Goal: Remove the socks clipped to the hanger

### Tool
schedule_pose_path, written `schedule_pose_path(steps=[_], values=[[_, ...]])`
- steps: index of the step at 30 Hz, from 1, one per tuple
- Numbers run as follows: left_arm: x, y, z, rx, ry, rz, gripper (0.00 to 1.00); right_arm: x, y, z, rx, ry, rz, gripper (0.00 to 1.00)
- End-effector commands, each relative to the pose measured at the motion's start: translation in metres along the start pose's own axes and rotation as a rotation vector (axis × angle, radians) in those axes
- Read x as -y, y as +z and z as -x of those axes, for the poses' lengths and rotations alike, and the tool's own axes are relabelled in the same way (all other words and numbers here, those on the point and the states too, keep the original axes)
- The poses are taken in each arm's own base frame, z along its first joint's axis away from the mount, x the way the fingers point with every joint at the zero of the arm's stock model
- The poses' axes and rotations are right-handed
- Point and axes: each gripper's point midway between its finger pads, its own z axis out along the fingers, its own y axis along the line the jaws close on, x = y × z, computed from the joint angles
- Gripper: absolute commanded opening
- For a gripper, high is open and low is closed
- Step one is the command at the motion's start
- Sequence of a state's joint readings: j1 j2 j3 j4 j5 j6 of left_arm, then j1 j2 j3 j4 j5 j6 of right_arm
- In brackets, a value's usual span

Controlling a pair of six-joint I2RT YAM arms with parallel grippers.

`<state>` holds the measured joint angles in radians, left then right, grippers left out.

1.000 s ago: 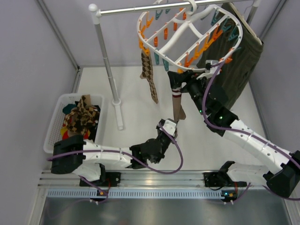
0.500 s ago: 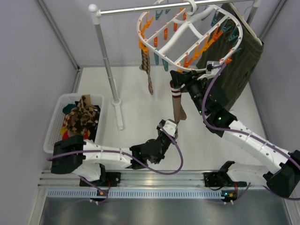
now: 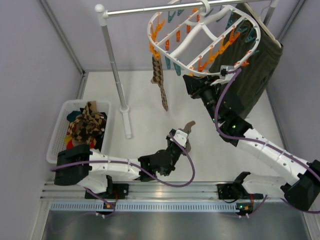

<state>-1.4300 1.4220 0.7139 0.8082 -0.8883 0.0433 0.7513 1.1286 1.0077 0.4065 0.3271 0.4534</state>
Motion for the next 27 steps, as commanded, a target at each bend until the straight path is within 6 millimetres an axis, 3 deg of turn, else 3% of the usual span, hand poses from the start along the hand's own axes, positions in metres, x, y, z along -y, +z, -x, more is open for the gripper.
schedule_pose_path(steps=[1, 3, 4, 7, 8, 9, 11, 15, 19, 23, 25, 26, 27], values=[[-0.008, -0.003, 0.005, 0.020, -0.058, 0.045, 0.00, -0.007, 0.003, 0.022, 0.066, 0.019, 0.027, 0.07], [-0.016, -0.005, 0.003, 0.016, -0.051, 0.083, 0.00, -0.007, 0.003, 0.020, 0.056, 0.016, 0.029, 0.14], [-0.029, -0.007, 0.008, 0.022, -0.061, 0.145, 0.00, -0.007, 0.002, 0.020, 0.051, 0.018, 0.032, 0.16], [-0.061, -0.018, 0.012, 0.007, -0.052, 0.290, 0.00, -0.008, -0.002, 0.016, 0.033, 0.010, 0.046, 0.42], [-0.073, -0.024, 0.022, 0.015, -0.067, 0.336, 0.00, -0.009, -0.003, 0.015, 0.025, 0.009, 0.049, 0.59], [-0.084, -0.030, 0.022, 0.004, -0.050, 0.373, 0.00, -0.007, -0.005, 0.012, 0.003, 0.004, 0.044, 0.66], [-0.112, -0.044, 0.036, 0.017, -0.089, 0.477, 0.00, -0.010, -0.010, 0.013, -0.005, 0.005, 0.060, 0.73], [-0.159, -0.076, 0.045, 0.024, -0.119, 0.611, 0.00, -0.011, -0.024, 0.007, -0.053, 0.010, 0.085, 0.87], [-0.189, -0.098, 0.054, 0.036, -0.156, 0.665, 0.00, -0.016, -0.048, -0.003, -0.120, 0.020, 0.142, 0.99], [-0.193, -0.093, 0.057, 0.022, -0.119, 0.647, 0.00, -0.023, -0.068, -0.022, -0.242, -0.013, 0.218, 0.99], [-0.180, -0.070, 0.043, -0.074, -0.125, 0.541, 0.00, -0.027, -0.076, -0.025, -0.273, -0.033, 0.255, 0.99], [-0.183, -0.058, 0.037, -0.108, -0.134, 0.524, 0.00, -0.027, -0.082, -0.031, -0.306, -0.039, 0.265, 0.99], [-0.216, -0.047, 0.031, -0.129, -0.146, 0.601, 0.00, -0.027, -0.087, -0.032, -0.313, -0.043, 0.274, 0.99]])
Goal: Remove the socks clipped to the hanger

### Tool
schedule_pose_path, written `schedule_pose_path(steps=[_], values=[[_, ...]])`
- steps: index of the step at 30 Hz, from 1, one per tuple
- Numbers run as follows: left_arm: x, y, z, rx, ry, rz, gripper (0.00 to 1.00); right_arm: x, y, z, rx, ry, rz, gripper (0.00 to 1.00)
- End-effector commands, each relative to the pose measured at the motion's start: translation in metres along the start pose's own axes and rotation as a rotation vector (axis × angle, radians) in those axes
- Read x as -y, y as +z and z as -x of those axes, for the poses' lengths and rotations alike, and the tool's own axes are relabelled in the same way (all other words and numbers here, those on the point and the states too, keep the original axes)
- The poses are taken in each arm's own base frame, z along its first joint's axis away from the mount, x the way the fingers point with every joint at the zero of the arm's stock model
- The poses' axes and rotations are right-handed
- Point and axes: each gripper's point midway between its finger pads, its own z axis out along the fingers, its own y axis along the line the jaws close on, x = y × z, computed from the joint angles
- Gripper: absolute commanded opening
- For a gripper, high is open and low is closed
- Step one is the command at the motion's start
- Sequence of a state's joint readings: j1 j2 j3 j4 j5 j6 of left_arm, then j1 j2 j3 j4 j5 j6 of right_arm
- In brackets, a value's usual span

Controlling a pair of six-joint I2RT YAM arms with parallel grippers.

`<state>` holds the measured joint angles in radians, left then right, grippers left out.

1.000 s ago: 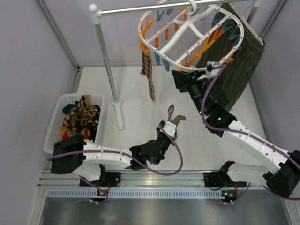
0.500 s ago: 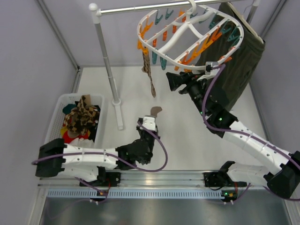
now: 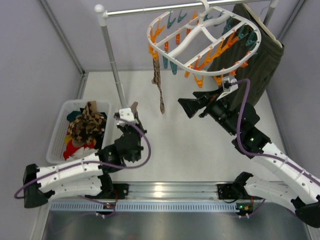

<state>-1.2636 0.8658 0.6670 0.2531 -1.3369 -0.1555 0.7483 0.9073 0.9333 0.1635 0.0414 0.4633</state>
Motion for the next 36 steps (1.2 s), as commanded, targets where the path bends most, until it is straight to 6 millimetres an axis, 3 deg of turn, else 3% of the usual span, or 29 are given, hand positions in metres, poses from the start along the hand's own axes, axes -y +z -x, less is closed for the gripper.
schedule_pose_path(steps=[1, 4, 8, 9, 11, 12, 16, 17, 18, 19, 20, 21, 22, 23, 25, 26, 28, 29, 32, 36], values=[[-0.015, 0.040, -0.034, -0.152, 0.043, 0.027, 0.00, -0.004, -0.019, -0.024, -0.117, -0.036, 0.062, 0.99], [-0.037, 0.049, -0.024, -0.125, 0.033, 0.132, 0.00, -0.002, -0.034, -0.030, -0.131, -0.049, 0.064, 1.00], [-0.067, 0.047, 0.006, -0.096, -0.036, 0.205, 0.00, 0.005, -0.053, -0.040, -0.154, -0.050, 0.050, 0.99], [-0.085, 0.048, 0.019, -0.087, -0.039, 0.258, 0.00, 0.007, -0.060, -0.044, -0.153, -0.047, 0.050, 0.99], [-0.100, 0.051, 0.025, -0.108, -0.041, 0.304, 0.00, 0.010, -0.066, -0.050, -0.156, -0.035, 0.048, 0.99], [-0.120, 0.055, 0.033, -0.129, -0.022, 0.379, 0.00, 0.012, -0.072, -0.053, -0.152, -0.033, 0.046, 0.99], [-0.162, 0.079, 0.037, -0.221, -0.057, 0.477, 0.00, 0.018, -0.084, -0.059, -0.146, -0.025, 0.032, 0.99], [-0.196, 0.086, 0.040, -0.228, -0.087, 0.568, 0.00, 0.019, -0.087, -0.060, -0.149, -0.024, 0.025, 1.00], [-0.193, 0.104, 0.027, -0.307, -0.138, 0.503, 0.00, 0.019, -0.091, -0.060, -0.143, -0.019, 0.031, 1.00], [-0.203, 0.114, 0.020, -0.349, -0.179, 0.502, 0.00, 0.018, -0.093, -0.060, -0.140, -0.017, 0.036, 0.99], [-0.241, 0.120, 0.018, -0.366, -0.246, 0.579, 0.00, 0.018, -0.095, -0.060, -0.137, -0.016, 0.037, 0.99], [-0.237, 0.131, 0.008, -0.430, -0.320, 0.500, 0.00, 0.017, -0.099, -0.059, -0.126, -0.013, 0.045, 0.99], [-0.257, 0.146, -0.013, -0.497, -0.353, 0.550, 0.00, 0.017, -0.100, -0.060, -0.126, -0.014, 0.046, 0.99], [-0.274, 0.149, -0.022, -0.517, -0.379, 0.594, 0.00, 0.017, -0.104, -0.060, -0.125, -0.017, 0.048, 1.00], [-0.284, 0.158, -0.063, -0.628, -0.428, 0.624, 0.00, 0.019, -0.107, -0.062, -0.125, -0.025, 0.045, 0.99], [-0.293, 0.148, -0.088, -0.677, -0.453, 0.679, 0.00, 0.021, -0.109, -0.065, -0.123, -0.030, 0.045, 1.00], [-0.320, 0.138, -0.112, -0.644, -0.468, 0.846, 0.00, 0.026, -0.111, -0.067, -0.117, -0.034, 0.029, 0.99], [-0.328, 0.120, -0.139, -0.683, -0.454, 0.912, 0.00, 0.028, -0.113, -0.069, -0.117, -0.037, 0.026, 0.99], [-0.350, 0.097, -0.176, -0.740, -0.443, 1.059, 0.00, 0.030, -0.117, -0.071, -0.127, -0.058, 0.024, 0.99], [-0.355, 0.085, -0.176, -0.691, -0.469, 1.128, 0.00, 0.034, -0.122, -0.070, -0.130, -0.090, 0.004, 0.99]])
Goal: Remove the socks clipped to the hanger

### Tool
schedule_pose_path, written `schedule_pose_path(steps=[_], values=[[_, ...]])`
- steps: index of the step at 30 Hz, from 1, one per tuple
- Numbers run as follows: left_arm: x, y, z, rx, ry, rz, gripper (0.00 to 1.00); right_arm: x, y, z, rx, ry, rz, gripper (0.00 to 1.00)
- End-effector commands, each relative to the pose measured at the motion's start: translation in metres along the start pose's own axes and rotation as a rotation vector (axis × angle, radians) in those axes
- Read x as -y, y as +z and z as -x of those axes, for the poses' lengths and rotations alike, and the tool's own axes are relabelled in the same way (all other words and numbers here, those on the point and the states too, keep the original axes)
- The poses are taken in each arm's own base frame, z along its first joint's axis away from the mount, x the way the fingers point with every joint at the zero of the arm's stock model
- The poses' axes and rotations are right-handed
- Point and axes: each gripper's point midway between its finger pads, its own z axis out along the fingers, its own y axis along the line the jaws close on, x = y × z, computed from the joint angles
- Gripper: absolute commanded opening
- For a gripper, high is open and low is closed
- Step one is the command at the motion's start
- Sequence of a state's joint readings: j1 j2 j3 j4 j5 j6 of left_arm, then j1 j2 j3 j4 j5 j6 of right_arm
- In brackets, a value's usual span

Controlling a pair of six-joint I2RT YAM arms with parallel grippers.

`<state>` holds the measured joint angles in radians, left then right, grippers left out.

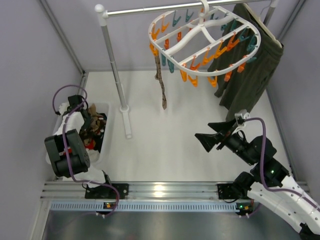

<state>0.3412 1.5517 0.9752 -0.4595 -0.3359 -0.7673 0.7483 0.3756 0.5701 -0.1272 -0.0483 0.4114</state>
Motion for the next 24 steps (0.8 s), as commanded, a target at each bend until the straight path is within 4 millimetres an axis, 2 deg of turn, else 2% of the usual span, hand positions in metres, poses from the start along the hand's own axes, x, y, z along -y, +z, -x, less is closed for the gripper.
schedule_pose_path(steps=[1, 4, 5, 6, 8, 9, 10, 11, 16, 18, 19, 21, 24], values=[[-0.032, 0.004, -0.009, 0.011, -0.070, 0.109, 0.01, 0.006, -0.007, 0.007, 0.016, -0.037, -0.030, 0.99], [-0.021, -0.016, 0.010, 0.062, -0.072, 0.040, 0.22, 0.004, -0.009, 0.009, 0.032, -0.036, -0.022, 1.00], [-0.016, -0.027, 0.019, 0.089, -0.075, 0.006, 0.33, 0.004, -0.009, 0.009, 0.032, -0.034, -0.022, 0.99], [-0.013, -0.034, 0.026, 0.105, -0.068, -0.017, 0.53, 0.004, -0.009, 0.008, 0.032, -0.033, -0.022, 0.99], [-0.005, -0.054, 0.039, 0.145, -0.077, -0.082, 0.71, 0.005, -0.008, 0.007, 0.026, -0.029, -0.026, 0.99], [0.000, -0.061, 0.040, 0.140, -0.073, -0.120, 0.84, 0.005, -0.007, 0.007, 0.025, -0.028, -0.027, 0.99], [0.004, -0.067, 0.042, 0.140, -0.073, -0.149, 0.89, 0.005, -0.007, 0.006, 0.023, -0.026, -0.027, 0.99], [0.008, -0.078, 0.045, 0.152, -0.072, -0.188, 0.98, 0.005, -0.007, 0.007, 0.025, -0.026, -0.027, 0.99], [0.022, -0.118, 0.042, 0.196, -0.004, -0.323, 0.98, 0.006, -0.011, 0.010, 0.032, -0.032, -0.035, 0.99], [0.020, -0.140, 0.043, 0.242, 0.001, -0.374, 0.98, 0.007, -0.015, 0.013, 0.041, -0.036, -0.043, 1.00], [0.022, -0.159, 0.044, 0.276, 0.001, -0.428, 0.98, 0.006, -0.017, 0.014, 0.044, -0.039, -0.042, 0.99], [0.021, -0.174, 0.043, 0.316, 0.006, -0.457, 0.98, 0.006, -0.020, 0.015, 0.050, -0.041, -0.040, 0.99], [0.044, -0.211, 0.021, 0.357, 0.062, -0.561, 0.99, 0.009, -0.023, 0.020, 0.068, -0.045, -0.065, 0.99]])
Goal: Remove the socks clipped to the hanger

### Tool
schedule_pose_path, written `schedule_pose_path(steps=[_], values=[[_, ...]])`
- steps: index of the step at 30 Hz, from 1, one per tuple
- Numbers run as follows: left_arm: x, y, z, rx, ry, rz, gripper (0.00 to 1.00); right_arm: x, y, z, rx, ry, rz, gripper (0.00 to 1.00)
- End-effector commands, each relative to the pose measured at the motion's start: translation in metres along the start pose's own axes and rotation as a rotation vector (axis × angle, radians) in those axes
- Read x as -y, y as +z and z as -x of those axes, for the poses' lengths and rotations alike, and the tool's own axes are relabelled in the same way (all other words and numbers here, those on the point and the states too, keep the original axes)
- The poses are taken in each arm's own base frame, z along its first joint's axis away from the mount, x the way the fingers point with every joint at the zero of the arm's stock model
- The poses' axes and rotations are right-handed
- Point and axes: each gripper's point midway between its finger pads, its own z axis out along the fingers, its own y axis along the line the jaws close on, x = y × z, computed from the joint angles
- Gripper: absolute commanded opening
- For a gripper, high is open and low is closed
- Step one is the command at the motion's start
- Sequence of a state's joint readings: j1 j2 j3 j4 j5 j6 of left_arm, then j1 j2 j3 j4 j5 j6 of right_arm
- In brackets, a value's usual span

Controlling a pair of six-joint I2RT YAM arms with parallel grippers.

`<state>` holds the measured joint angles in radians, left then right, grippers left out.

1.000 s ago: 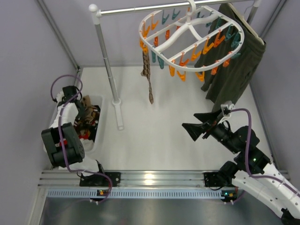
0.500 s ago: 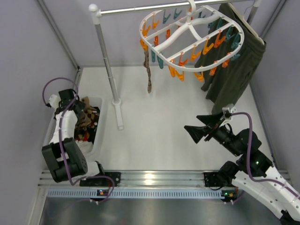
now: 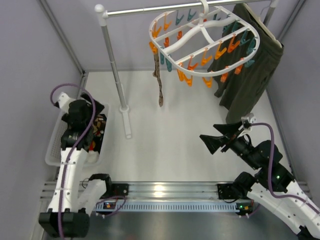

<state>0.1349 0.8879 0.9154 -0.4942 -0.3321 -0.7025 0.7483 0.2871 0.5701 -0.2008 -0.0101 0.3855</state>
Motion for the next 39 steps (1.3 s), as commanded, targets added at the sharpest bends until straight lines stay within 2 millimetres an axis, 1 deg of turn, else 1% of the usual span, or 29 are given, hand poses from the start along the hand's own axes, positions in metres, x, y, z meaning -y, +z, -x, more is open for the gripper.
schedule_pose_path(steps=[1, 2, 3, 4, 5, 6, 7, 9, 10, 12, 13, 14, 15, 16, 17, 18, 20, 22, 23, 24, 27, 30, 31, 33, 34, 35, 36, 37, 39], values=[[0.052, -0.030, -0.035, -0.039, 0.099, -0.164, 0.99, 0.005, -0.007, 0.016, 0.039, -0.020, -0.039, 0.99], [0.061, -0.032, -0.041, -0.020, 0.132, -0.167, 0.99, 0.005, -0.008, 0.018, 0.042, -0.023, -0.042, 0.99], [0.097, -0.055, -0.062, -0.045, 0.186, -0.283, 0.98, 0.006, -0.009, 0.018, 0.042, -0.026, -0.050, 0.99], [0.113, -0.058, -0.082, -0.059, 0.249, -0.303, 0.98, 0.006, -0.011, 0.019, 0.040, -0.026, -0.054, 1.00], [0.124, -0.063, -0.086, -0.006, 0.320, -0.304, 0.98, 0.006, -0.013, 0.020, 0.041, -0.026, -0.057, 0.99], [0.161, -0.094, -0.109, -0.008, 0.355, -0.444, 0.98, 0.007, -0.014, 0.020, 0.042, -0.027, -0.058, 0.99], [0.174, -0.097, -0.135, -0.015, 0.431, -0.471, 0.99, 0.007, -0.018, 0.021, 0.042, -0.027, -0.060, 0.99], [0.200, -0.112, -0.168, -0.031, 0.532, -0.588, 0.99, 0.008, -0.021, 0.021, 0.044, -0.027, -0.066, 0.99], [0.217, -0.107, -0.188, -0.032, 0.542, -0.628, 0.98, 0.007, -0.024, 0.022, 0.050, -0.024, -0.062, 0.99], [0.232, -0.100, -0.202, -0.011, 0.596, -0.651, 0.99, 0.005, -0.026, 0.022, 0.053, -0.021, -0.054, 0.99], [0.247, -0.094, -0.212, 0.009, 0.604, -0.661, 0.98, 0.005, -0.028, 0.023, 0.058, -0.021, -0.054, 0.99], [0.253, -0.089, -0.213, 0.036, 0.634, -0.657, 0.98, 0.004, -0.029, 0.024, 0.060, -0.020, -0.050, 1.00], [0.257, -0.077, -0.227, 0.026, 0.664, -0.653, 0.98, 0.004, -0.029, 0.024, 0.060, -0.021, -0.050, 0.99], [0.272, -0.075, -0.224, 0.041, 0.646, -0.685, 0.99, 0.003, -0.030, 0.026, 0.065, -0.021, -0.049, 0.99], [0.277, -0.068, -0.225, 0.044, 0.642, -0.686, 0.98, 0.003, -0.030, 0.028, 0.067, -0.021, -0.048, 1.00], [0.277, -0.050, -0.231, 0.033, 0.659, -0.672, 0.98, 0.003, -0.030, 0.028, 0.067, -0.023, -0.047, 0.99], [0.288, -0.032, -0.220, 0.066, 0.635, -0.678, 0.98, 0.001, -0.029, 0.030, 0.074, -0.025, -0.041, 0.99], [0.295, -0.021, -0.227, 0.072, 0.664, -0.708, 0.98, 0.002, -0.027, 0.029, 0.071, -0.030, -0.042, 0.99], [0.306, -0.016, -0.217, 0.095, 0.640, -0.720, 0.96, 0.002, -0.025, 0.029, 0.071, -0.030, -0.041, 0.99], [0.308, -0.007, -0.224, 0.091, 0.654, -0.717, 0.96, 0.002, -0.023, 0.028, 0.072, -0.032, -0.040, 0.99], [0.323, 0.015, -0.222, 0.112, 0.664, -0.700, 0.93, 0.003, -0.015, 0.026, 0.060, -0.038, -0.040, 0.99], [0.335, 0.033, -0.221, 0.132, 0.677, -0.689, 0.86, 0.001, -0.009, 0.025, 0.040, -0.041, -0.033, 0.99], [0.336, 0.036, -0.221, 0.136, 0.684, -0.688, 0.81, -0.002, -0.008, 0.026, 0.039, -0.037, -0.023, 0.99], [0.334, 0.038, -0.222, 0.134, 0.680, -0.680, 0.53, -0.007, -0.007, 0.030, 0.040, -0.033, -0.003, 0.99], [0.328, 0.038, -0.226, 0.115, 0.669, -0.676, 0.36, -0.011, -0.009, 0.032, 0.042, -0.024, 0.017, 0.99], [0.321, 0.040, -0.223, 0.125, 0.654, -0.638, 0.26, -0.014, -0.010, 0.034, 0.046, -0.023, 0.026, 0.99], [0.318, 0.034, -0.215, 0.140, 0.628, -0.624, 0.10, -0.016, -0.013, 0.039, 0.066, -0.022, 0.034, 0.99], [0.306, 0.034, -0.218, 0.136, 0.623, -0.590, 0.04, -0.018, -0.014, 0.042, 0.075, -0.013, 0.038, 0.99], [0.297, 0.022, -0.205, 0.176, 0.575, -0.521, 0.00, -0.023, -0.019, 0.051, 0.098, -0.006, 0.054, 0.99]])
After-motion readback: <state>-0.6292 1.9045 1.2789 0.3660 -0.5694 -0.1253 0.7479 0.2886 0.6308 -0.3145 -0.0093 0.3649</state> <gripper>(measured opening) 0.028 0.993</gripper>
